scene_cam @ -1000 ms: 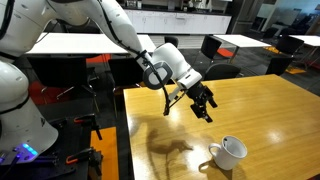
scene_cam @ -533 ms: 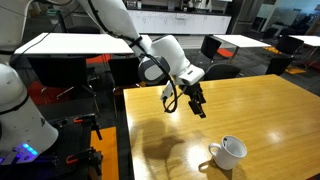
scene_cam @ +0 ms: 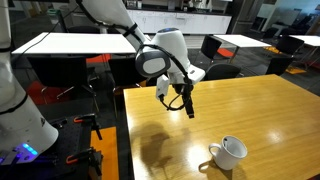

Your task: Put the sharpie in the mug

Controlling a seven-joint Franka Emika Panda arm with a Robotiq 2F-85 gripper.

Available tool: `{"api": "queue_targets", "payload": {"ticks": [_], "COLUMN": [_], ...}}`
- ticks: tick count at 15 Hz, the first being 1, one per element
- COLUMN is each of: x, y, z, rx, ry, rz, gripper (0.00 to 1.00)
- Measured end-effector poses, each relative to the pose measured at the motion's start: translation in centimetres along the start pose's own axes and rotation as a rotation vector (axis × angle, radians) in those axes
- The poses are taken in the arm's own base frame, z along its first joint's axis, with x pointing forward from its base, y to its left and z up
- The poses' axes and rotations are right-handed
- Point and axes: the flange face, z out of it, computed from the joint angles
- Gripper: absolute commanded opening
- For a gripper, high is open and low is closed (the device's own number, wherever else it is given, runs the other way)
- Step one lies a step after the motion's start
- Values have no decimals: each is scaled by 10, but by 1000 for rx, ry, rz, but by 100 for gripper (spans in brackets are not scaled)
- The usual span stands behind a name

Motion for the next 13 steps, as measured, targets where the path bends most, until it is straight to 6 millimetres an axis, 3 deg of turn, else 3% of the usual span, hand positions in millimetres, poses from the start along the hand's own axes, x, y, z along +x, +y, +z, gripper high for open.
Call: {"api": "queue_targets", "payload": {"ticks": [6, 13], "x": [-7, -12], "y": [10, 19], "z": [-8, -3], "rx": [62, 89], "ry": [-138, -190], "rz": [-103, -148], "gripper": [100, 100]}}
